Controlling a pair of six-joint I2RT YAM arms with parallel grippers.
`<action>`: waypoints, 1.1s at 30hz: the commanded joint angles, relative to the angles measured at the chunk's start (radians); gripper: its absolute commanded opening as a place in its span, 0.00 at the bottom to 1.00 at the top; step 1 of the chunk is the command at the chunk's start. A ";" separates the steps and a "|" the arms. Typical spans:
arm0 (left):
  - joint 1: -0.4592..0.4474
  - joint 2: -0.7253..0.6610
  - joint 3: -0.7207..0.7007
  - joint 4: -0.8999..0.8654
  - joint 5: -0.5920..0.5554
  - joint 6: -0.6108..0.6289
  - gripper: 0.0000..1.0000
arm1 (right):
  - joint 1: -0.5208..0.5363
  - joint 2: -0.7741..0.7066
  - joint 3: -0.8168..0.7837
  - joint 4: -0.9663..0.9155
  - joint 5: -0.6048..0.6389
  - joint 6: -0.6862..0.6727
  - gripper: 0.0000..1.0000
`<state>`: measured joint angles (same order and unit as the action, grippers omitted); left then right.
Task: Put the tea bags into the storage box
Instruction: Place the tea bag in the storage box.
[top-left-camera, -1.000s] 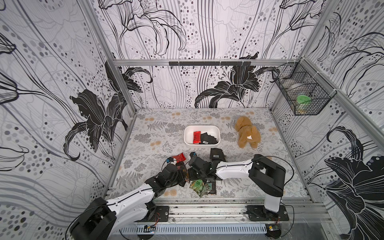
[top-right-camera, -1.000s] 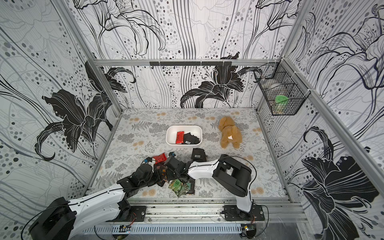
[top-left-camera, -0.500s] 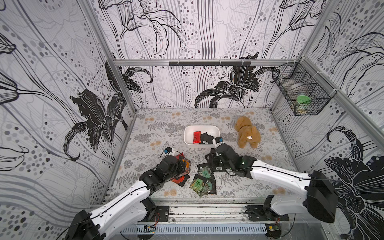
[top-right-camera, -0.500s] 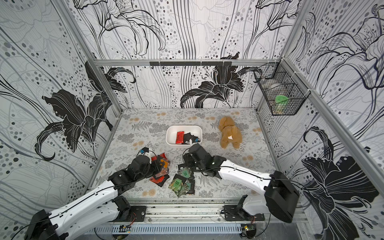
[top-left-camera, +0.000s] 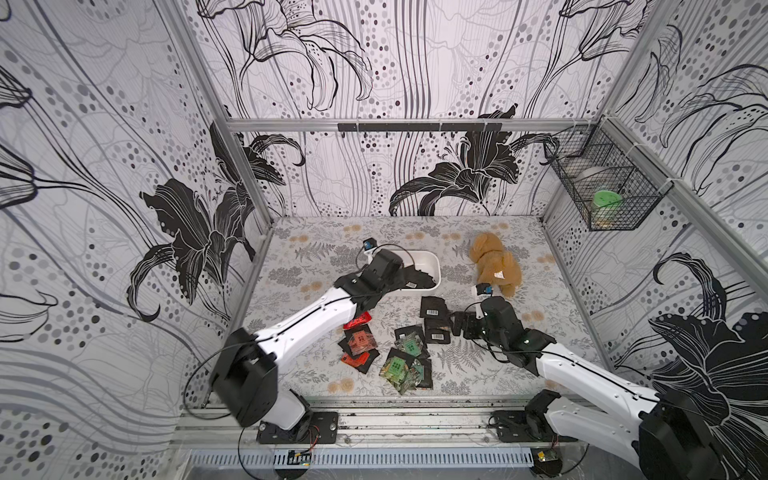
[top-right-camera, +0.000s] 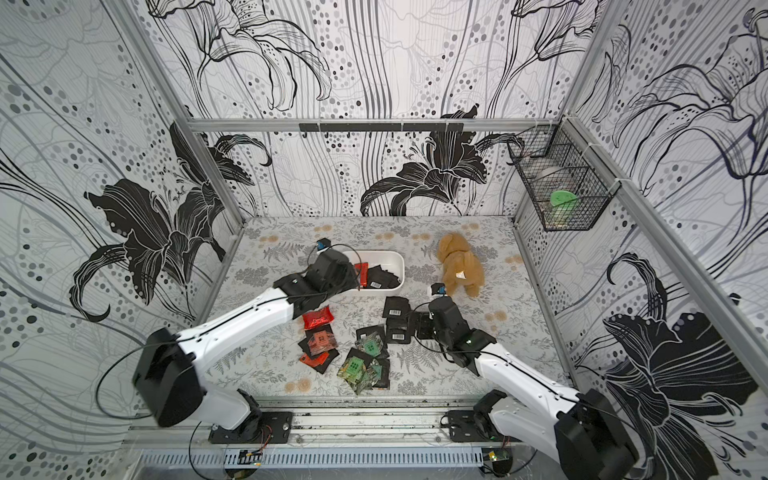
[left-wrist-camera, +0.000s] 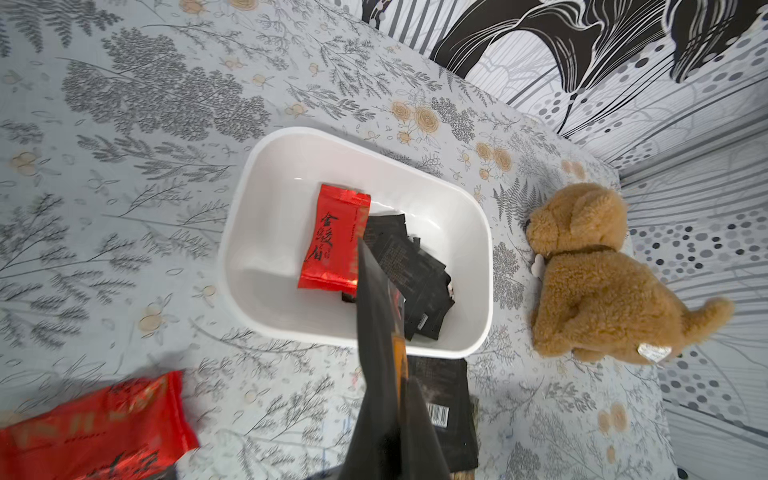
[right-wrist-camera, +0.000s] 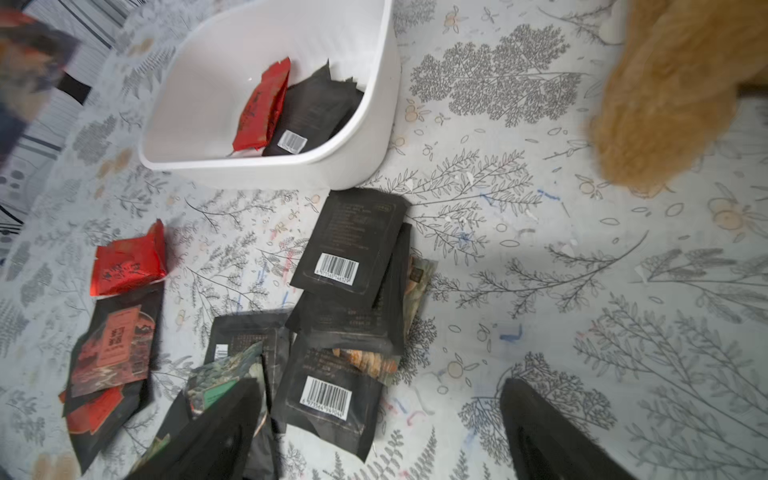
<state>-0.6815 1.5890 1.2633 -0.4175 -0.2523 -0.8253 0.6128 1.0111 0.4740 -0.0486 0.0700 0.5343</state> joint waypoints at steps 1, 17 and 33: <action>0.007 0.166 0.167 -0.001 -0.003 0.053 0.00 | -0.002 -0.050 -0.014 0.050 0.033 0.028 0.96; 0.098 0.387 0.369 -0.069 -0.013 0.033 0.57 | -0.003 -0.111 -0.091 0.168 -0.046 -0.082 0.96; 0.037 -0.462 -0.531 0.047 0.191 -0.086 0.71 | 0.227 -0.061 0.020 -0.023 -0.145 0.162 0.81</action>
<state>-0.5877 1.2003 0.8345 -0.3939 -0.1287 -0.8574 0.7326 0.9371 0.4252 0.0265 -0.1276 0.5793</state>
